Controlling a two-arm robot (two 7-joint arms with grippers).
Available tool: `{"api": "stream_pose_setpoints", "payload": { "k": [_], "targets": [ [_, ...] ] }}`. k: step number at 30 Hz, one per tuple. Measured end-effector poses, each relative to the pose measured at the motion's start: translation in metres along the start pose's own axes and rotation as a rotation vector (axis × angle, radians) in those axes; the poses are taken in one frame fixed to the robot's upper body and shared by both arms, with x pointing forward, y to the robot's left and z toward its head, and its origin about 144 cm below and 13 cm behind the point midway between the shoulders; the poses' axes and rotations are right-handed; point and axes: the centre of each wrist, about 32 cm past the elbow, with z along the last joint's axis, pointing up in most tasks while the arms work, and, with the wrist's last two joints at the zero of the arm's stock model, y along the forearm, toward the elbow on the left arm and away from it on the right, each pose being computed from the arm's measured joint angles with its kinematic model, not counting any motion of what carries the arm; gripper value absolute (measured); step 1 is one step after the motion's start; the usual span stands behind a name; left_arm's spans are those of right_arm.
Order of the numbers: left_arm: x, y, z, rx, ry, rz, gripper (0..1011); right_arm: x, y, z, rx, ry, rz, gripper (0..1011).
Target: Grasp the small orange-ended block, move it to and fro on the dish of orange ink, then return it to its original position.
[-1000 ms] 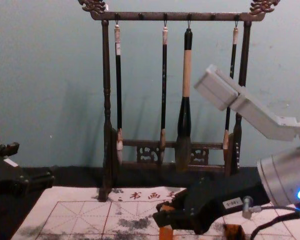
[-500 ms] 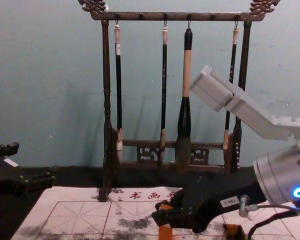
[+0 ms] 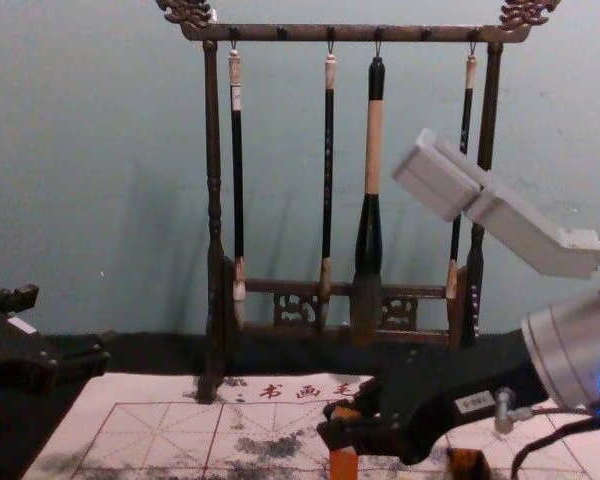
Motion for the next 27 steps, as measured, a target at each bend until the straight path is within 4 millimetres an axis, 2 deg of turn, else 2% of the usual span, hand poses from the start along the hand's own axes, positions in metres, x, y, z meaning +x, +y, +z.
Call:
{"api": "stream_pose_setpoints", "payload": {
  "k": [15,27],
  "targets": [
    [0.0,0.0,0.0,0.0,0.0,0.0,1001,-0.011,-0.013,-0.007,-0.009,-0.028,0.041,124],
    [0.0,0.0,0.0,0.0,0.0,0.0,1001,-0.02,-0.01,-0.006,0.002,-0.028,0.074,123]
  ]
}}
